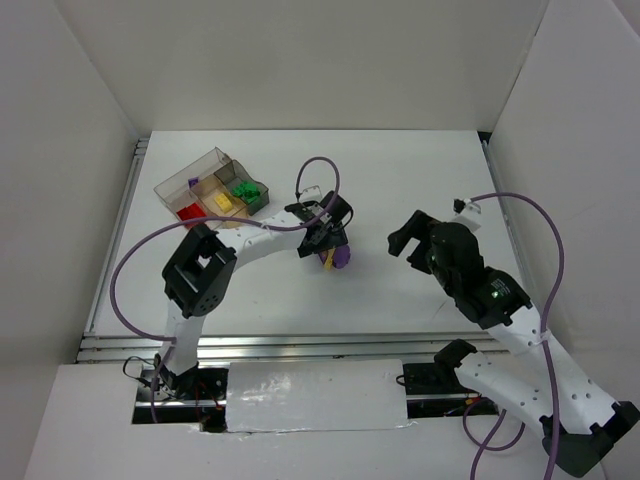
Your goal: Sort the legos into containers by color
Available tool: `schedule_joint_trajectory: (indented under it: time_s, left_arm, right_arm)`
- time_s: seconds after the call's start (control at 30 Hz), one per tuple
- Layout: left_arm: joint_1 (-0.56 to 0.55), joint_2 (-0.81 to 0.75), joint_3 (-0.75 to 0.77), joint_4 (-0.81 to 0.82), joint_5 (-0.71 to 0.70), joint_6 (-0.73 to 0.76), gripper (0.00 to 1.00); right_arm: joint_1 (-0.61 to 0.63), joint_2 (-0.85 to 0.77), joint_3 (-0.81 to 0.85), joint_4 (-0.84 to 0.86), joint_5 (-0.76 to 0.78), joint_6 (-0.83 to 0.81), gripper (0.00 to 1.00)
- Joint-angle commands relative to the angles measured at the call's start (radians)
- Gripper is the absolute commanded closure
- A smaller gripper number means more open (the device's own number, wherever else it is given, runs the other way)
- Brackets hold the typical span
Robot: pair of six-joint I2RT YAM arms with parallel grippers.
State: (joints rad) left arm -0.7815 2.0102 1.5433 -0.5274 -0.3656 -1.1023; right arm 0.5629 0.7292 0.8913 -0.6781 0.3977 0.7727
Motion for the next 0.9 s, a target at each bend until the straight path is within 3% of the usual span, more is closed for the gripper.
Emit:
schedule_joint_trajectory:
  time_s: [0.0, 0.33, 0.57, 0.73, 0.77, 0.83, 0.87]
  left_arm:
    - [0.007, 0.015, 0.023, -0.028, -0.068, -0.073, 0.13]
    - [0.007, 0.028, 0.026, -0.045, -0.113, -0.126, 0.15]
    - [0.01, 0.087, 0.055, -0.083, -0.145, -0.154, 0.26]
    - [0.014, 0.12, 0.064, -0.08, -0.125, -0.148, 0.46]
    - [0.014, 0.122, 0.061, -0.08, -0.121, -0.148, 0.58]
    - [0.018, 0.116, 0.058, -0.085, -0.122, -0.149, 0.68]
    - [0.022, 0.11, 0.055, -0.089, -0.131, -0.151, 0.79]
  right_arm:
    - [-0.004, -0.008, -0.025, 0.008, -0.031, -0.039, 0.0]
    - [-0.003, -0.01, -0.065, 0.043, -0.082, -0.067, 0.0]
    - [-0.006, -0.013, -0.074, 0.046, -0.1, -0.079, 0.0]
    - [-0.003, -0.017, -0.074, 0.046, -0.103, -0.081, 0.0]
    - [-0.004, -0.019, -0.072, 0.045, -0.103, -0.079, 0.0]
    - [-0.003, -0.019, -0.071, 0.041, -0.105, -0.081, 0.0]
    - [-0.003, -0.02, -0.068, 0.04, -0.105, -0.079, 0.0]
